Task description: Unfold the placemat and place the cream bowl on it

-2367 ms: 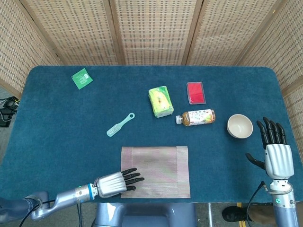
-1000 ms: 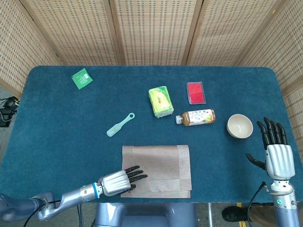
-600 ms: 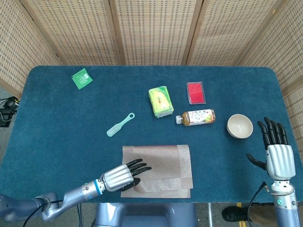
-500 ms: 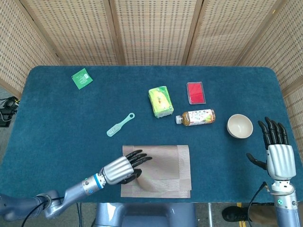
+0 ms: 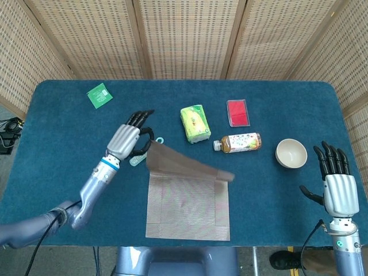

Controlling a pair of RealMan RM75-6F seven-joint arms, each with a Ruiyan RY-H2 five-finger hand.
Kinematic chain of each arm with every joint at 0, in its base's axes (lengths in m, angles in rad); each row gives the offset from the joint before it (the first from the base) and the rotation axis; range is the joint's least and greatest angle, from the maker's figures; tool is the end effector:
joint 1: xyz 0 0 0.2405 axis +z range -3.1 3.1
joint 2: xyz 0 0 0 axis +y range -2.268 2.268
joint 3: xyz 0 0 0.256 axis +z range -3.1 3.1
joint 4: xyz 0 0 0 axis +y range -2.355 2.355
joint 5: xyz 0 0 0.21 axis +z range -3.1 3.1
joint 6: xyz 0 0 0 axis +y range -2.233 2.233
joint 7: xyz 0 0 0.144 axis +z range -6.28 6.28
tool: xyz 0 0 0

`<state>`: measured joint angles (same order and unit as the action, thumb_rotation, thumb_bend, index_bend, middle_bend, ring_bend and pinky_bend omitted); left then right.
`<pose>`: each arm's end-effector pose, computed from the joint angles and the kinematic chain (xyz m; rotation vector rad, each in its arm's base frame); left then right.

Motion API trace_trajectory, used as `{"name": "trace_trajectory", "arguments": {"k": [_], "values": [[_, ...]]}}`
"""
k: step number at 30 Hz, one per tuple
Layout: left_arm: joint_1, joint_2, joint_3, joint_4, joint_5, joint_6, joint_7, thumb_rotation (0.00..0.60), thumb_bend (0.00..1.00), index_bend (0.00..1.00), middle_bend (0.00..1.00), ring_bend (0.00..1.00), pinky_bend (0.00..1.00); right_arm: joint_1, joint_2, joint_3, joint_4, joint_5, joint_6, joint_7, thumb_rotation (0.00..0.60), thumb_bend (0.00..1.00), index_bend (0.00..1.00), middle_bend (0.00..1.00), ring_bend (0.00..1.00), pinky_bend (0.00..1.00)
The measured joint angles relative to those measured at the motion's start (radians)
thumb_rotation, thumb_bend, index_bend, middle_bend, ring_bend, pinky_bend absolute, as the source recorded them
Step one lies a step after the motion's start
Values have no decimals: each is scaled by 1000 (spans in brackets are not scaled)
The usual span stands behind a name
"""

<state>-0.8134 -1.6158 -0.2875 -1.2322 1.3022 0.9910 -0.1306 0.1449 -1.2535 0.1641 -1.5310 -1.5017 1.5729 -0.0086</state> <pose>-0.1206 0.3978 0.0053 -1.7149 -1.0437 -1.3223 -0.2889 -0.2199 0.1523 1.2716 -0.7625 1.1079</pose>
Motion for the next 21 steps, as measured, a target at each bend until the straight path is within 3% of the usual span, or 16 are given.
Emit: {"name": "trace_trajectory", "arguments": {"k": [5,7,8,10,11,12,17,21], "values": [[-26,-27,-28,156,-71,-78,-13,600,730,767,0,0,0,8,-7,3,12,14,-19,-3,600,0,77,0,0,0],[-32,-41,-31,205,-85,-97,-30,600,667,738,0,0,0,10,-9,2,14,16,-24,-7,600,0,77,0,0,0],[-35,-51,-33,235,-94,-110,-45,600,482,587,0,0,0,10,-10,2,15,16,-26,-8,600,0,77,0,0,0],[-38,-62,-33,268,-102,-129,-72,600,104,171,0,0,0,11,-11,1,16,17,-27,-11,600,0,77,0,0,0],[-39,-65,-33,280,-103,-138,-93,600,19,55,0,0,0,11,-11,0,17,17,-28,-11,600,0,76,0,0,0],[-38,-65,-33,284,-103,-143,-112,600,0,0,0,0,0,11,-11,0,18,16,-29,-11,600,0,76,0,0,0],[-10,-32,-28,279,-61,-82,-214,600,0,0,0,0,0,13,-12,-7,23,10,-32,-15,600,0,79,0,0,0],[40,28,-22,213,-49,3,-187,600,0,0,0,0,0,13,-15,-14,23,4,-34,-22,600,0,82,0,0,0]]}}
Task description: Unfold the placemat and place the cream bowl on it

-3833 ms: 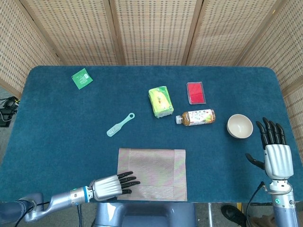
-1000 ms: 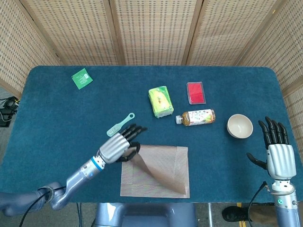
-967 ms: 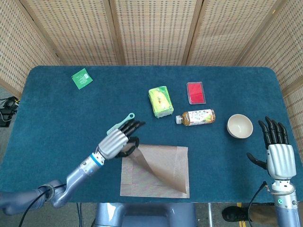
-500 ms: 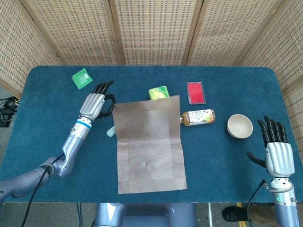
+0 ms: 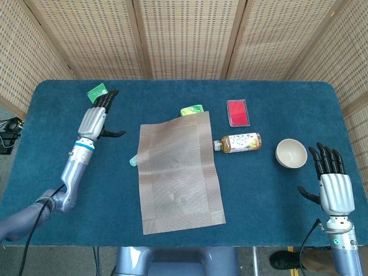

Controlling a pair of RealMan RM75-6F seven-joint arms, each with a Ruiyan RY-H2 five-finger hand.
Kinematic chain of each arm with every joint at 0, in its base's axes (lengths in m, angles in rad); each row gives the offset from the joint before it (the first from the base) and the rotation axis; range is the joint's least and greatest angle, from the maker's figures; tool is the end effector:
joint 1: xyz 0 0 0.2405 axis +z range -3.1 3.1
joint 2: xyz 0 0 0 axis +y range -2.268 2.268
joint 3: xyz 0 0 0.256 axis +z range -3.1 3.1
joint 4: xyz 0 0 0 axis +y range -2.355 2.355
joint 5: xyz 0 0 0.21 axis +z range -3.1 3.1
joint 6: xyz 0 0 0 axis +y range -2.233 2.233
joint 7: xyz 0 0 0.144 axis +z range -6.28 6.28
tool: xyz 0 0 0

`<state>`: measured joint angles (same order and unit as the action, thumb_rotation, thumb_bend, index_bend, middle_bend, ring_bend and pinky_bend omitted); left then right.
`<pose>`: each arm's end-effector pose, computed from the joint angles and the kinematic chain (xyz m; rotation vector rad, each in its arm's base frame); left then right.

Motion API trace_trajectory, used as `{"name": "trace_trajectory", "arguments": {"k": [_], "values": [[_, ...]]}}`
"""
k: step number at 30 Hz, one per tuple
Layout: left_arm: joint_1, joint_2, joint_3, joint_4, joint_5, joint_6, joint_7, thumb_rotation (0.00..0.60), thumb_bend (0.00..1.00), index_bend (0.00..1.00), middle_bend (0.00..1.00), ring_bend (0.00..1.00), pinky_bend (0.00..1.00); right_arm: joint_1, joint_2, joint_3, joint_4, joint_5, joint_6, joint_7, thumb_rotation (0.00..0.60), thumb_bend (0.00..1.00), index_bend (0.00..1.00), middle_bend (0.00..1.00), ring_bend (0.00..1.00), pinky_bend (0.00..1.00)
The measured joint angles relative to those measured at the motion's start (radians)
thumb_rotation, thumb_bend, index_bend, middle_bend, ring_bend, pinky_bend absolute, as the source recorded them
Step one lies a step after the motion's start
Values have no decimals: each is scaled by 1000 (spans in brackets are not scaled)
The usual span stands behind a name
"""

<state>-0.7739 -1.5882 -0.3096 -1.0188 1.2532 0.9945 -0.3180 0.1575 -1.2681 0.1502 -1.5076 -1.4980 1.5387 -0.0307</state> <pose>-0.1875 0.4322 0.0527 -1.4692 -1.0869 -1.3002 -0.2925 -0.2225 0.1429 1.3125 -0.7700 1.0629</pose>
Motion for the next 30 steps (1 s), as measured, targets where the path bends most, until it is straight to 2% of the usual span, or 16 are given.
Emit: {"name": "trace_trajectory", "arguments": {"k": [4,9,14,17,21,30], "values": [[74,92,9,-144,-19,60,88,600,0,0,0,0,0,3,-6,-20,4,-23,-10,-19,600,0,82,0,0,0],[209,240,30,-418,-68,186,223,600,0,0,0,0,0,15,-17,-56,25,-64,-40,-30,600,0,82,0,0,0],[351,373,77,-689,-120,334,410,600,0,0,0,0,0,46,-27,-112,63,-179,-71,-49,600,0,99,0,0,0],[417,428,109,-807,-135,421,521,600,0,0,0,0,0,80,-28,-156,76,-269,-106,-63,600,0,108,0,0,0],[482,463,150,-884,-111,504,578,600,0,0,0,0,0,139,-27,-203,55,-355,-176,-87,600,0,119,0,0,0],[500,470,163,-886,-65,501,589,600,0,0,0,0,0,243,-45,-223,-15,-386,-357,-149,600,0,127,0,0,0]]}}
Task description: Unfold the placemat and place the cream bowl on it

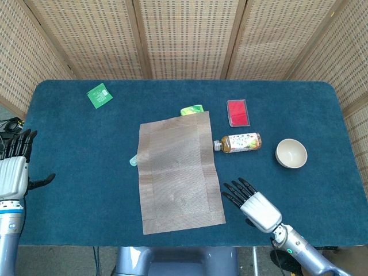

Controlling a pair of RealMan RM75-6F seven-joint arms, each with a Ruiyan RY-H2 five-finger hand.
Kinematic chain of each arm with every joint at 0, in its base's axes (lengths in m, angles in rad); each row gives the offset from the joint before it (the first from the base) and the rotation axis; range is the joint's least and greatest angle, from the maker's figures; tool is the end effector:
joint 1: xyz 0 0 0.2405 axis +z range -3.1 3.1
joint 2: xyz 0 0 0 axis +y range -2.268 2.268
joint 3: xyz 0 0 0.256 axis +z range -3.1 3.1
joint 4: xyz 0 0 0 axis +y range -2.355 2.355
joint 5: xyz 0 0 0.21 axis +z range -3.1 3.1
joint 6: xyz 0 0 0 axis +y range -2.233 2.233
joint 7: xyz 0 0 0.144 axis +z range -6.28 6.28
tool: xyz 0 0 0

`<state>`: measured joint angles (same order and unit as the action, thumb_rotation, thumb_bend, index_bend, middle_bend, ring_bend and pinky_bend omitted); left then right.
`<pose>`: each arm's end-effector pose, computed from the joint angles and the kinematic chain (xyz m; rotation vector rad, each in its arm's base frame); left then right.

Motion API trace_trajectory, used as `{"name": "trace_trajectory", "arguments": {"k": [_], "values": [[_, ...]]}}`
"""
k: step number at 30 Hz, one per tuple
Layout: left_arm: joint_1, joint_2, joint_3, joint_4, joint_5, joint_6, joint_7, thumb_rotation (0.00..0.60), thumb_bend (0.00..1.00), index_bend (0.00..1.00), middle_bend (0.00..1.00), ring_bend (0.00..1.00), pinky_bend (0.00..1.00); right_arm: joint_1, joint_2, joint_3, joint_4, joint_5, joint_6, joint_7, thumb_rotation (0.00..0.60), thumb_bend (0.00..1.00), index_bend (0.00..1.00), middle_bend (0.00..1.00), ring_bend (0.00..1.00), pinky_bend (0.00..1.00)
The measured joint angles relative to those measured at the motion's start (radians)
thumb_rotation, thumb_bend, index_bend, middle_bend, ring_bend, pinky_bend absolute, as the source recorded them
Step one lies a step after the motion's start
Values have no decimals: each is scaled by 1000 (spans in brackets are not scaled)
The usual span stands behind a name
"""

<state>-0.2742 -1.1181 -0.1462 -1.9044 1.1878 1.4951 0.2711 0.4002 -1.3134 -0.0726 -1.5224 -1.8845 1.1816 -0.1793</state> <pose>-0.2444 0.2399 0.1591 -1.2425 -0.9322 -0.9502 -0.2255 -0.2117 0.0327 2.1894 -0.5745 0.9469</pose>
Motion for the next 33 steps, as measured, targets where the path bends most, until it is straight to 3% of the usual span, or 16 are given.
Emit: {"name": "trace_trajectory", "arguments": {"k": [10,33], "values": [[2,-8,-5,28,21,-9,12,600,0,0,0,0,0,83,-110,-24,41,1,-130,-33,600,0,129,0,0,0],[4,-2,-27,40,10,-50,-10,600,0,0,0,0,0,144,-240,-15,145,54,-180,-93,600,0,136,0,0,0]]}}
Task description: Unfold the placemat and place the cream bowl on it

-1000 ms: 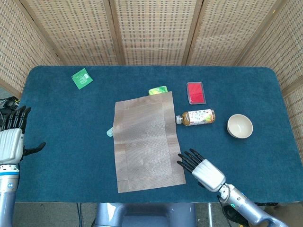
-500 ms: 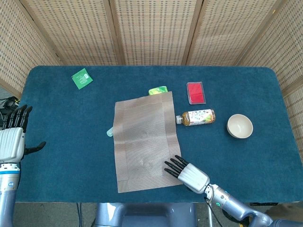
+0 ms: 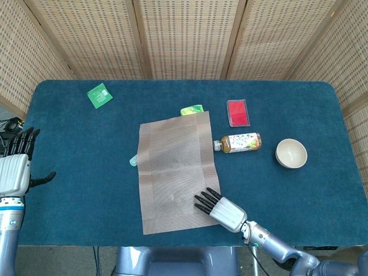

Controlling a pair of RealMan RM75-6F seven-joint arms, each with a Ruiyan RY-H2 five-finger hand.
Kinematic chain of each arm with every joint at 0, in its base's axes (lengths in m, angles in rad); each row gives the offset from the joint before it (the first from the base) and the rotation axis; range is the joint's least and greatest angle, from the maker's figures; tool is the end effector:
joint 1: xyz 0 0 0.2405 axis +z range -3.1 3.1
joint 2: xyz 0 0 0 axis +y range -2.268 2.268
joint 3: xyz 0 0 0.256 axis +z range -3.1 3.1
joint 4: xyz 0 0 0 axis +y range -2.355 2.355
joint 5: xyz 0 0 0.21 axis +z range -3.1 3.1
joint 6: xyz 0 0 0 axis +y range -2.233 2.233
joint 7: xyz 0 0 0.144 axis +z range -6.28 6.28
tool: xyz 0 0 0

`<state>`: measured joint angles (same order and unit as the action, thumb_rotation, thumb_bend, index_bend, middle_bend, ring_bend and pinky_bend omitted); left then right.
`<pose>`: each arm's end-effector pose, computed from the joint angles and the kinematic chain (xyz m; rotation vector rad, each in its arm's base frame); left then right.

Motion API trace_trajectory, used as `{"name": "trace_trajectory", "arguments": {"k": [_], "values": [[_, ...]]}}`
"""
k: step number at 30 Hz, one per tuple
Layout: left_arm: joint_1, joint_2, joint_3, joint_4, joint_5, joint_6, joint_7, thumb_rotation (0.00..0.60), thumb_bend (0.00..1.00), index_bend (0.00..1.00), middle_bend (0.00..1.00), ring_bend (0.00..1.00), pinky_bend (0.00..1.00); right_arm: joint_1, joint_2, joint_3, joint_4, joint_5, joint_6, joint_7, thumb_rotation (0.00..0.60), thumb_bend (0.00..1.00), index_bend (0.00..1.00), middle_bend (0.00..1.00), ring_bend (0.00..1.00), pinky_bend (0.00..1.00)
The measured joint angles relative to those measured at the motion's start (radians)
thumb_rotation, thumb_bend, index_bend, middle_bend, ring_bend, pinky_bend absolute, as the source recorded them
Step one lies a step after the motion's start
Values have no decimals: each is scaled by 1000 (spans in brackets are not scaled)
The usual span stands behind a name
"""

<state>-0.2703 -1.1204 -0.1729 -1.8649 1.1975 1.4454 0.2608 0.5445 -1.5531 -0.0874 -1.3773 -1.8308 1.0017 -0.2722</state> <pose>-0.2491 0.2467 0.1586 -1.2657 -0.9223 -0.9398 -0.1971 -0.2265 -0.0518 2.3899 -0.4728 0.8687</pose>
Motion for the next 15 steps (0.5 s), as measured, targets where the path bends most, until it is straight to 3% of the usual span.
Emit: {"name": "trace_trajectory", "arguments": {"k": [5,10,15], "values": [[2,-2,-3,-1,0,-1,-1,600,0,0,0,0,0,14,-17,14,9,13,12,6,600,49,142,0,0,0],[3,-2,-6,-2,-1,-2,-1,600,0,0,0,0,0,27,-26,26,11,20,23,22,600,345,161,0,0,0],[3,-3,-6,-2,-2,-8,0,600,0,0,0,0,0,35,-26,29,8,15,55,44,600,535,272,0,0,0]]}}
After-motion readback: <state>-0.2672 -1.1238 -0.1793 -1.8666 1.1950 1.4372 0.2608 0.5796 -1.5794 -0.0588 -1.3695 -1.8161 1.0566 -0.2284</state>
